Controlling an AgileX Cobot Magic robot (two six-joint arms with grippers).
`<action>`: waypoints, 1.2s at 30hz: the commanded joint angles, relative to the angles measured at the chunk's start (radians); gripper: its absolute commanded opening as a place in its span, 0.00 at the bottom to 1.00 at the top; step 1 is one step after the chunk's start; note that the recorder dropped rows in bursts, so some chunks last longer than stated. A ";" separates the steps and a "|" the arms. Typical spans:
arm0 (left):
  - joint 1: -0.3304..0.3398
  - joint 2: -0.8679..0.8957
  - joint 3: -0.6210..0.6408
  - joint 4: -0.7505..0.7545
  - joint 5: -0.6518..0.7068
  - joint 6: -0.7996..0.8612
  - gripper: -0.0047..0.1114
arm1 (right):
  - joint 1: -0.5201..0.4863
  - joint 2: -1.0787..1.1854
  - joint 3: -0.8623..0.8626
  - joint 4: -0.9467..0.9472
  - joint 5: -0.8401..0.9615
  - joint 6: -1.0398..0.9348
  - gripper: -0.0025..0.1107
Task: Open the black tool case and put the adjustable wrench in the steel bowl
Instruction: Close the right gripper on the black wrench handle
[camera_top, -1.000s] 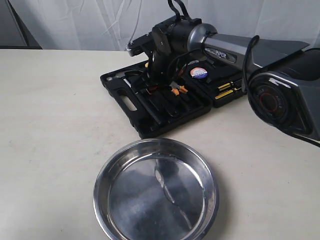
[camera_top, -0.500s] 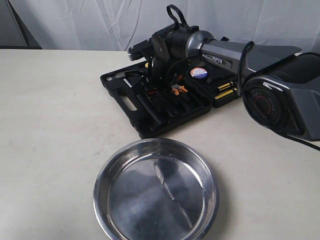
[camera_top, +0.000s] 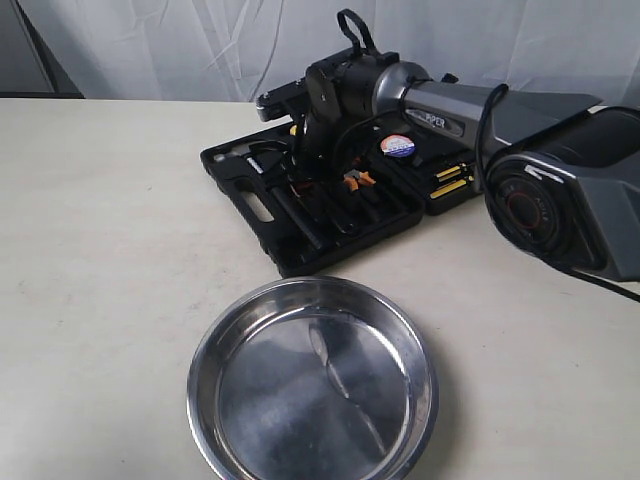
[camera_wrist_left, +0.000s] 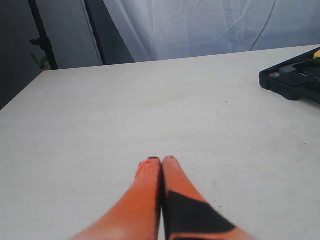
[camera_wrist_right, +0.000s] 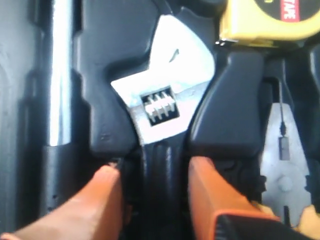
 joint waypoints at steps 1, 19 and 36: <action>-0.007 -0.004 -0.002 0.000 -0.007 -0.006 0.04 | -0.003 0.036 0.014 -0.007 0.066 0.000 0.19; -0.007 -0.004 -0.002 0.000 -0.007 -0.006 0.04 | -0.003 -0.027 0.005 -0.007 -0.007 -0.012 0.02; -0.007 -0.004 -0.002 0.000 -0.007 -0.006 0.04 | -0.003 -0.092 0.005 -0.007 -0.044 0.000 0.02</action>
